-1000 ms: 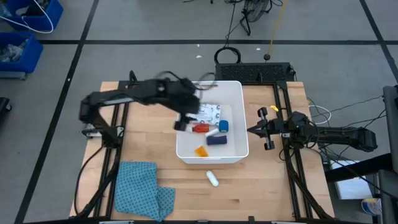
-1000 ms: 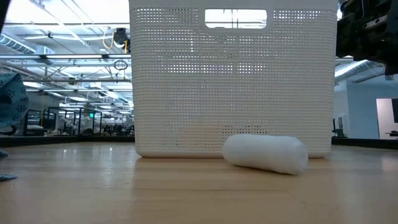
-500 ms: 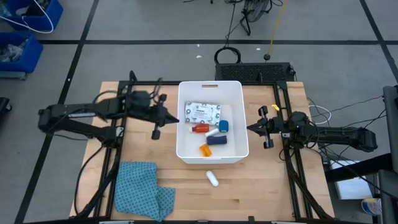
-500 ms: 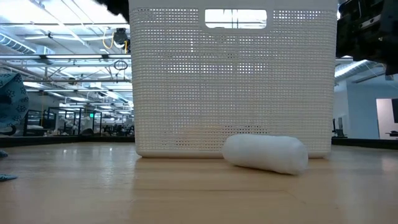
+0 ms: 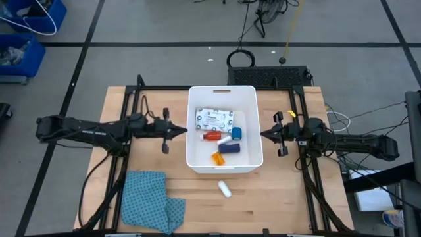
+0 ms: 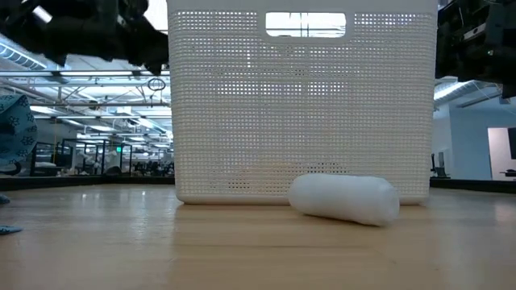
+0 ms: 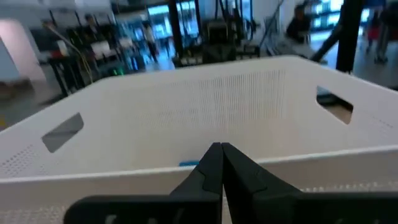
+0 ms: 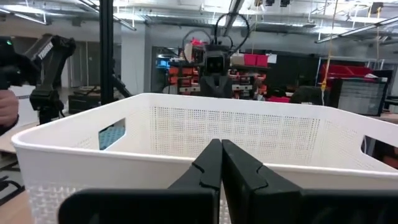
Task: Pick & place medical supplies in basket/bin
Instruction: Put the white rolled gauze into the white bin
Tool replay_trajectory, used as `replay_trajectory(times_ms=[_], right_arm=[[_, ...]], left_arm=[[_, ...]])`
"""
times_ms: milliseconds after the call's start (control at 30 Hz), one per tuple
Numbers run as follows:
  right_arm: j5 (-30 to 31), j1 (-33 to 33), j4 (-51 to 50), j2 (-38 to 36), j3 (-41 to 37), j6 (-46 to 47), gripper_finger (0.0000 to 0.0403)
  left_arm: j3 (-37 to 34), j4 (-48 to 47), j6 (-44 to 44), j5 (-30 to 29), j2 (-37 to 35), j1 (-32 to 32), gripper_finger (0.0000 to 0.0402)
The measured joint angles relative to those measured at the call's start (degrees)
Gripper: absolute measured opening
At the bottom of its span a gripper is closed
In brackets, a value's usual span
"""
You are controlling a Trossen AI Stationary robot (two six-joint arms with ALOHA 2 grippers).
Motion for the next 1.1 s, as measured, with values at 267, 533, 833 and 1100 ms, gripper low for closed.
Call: replay_trajectory(times_ms=[267, 533, 833, 1100], right_arm=[[-3.1, 0.0, -0.9, -0.5, 2.0, 0.5, 0.0000], [-5.7, 0.2, -2.3, -1.5, 4.4, 0.7, 0.0000], [-4.1, 0.6, -7.4, -1.6, 9.6, 1.2, 0.0000], [5.0, 10.7, -39.3, 3.8, 34.4, -6.4, 0.0000]], left_arm=[[-3.8, 6.6, -0.2, 0.2, -0.9, -0.3, 0.0003], [-4.0, 3.7, -1.0, 1.1, -0.7, -0.5, 0.0002], [-4.0, 2.5, -3.3, 1.1, -0.7, -0.8, 0.0013], [-4.0, 2.8, -5.6, -1.5, -0.7, -0.8, 0.0020]])
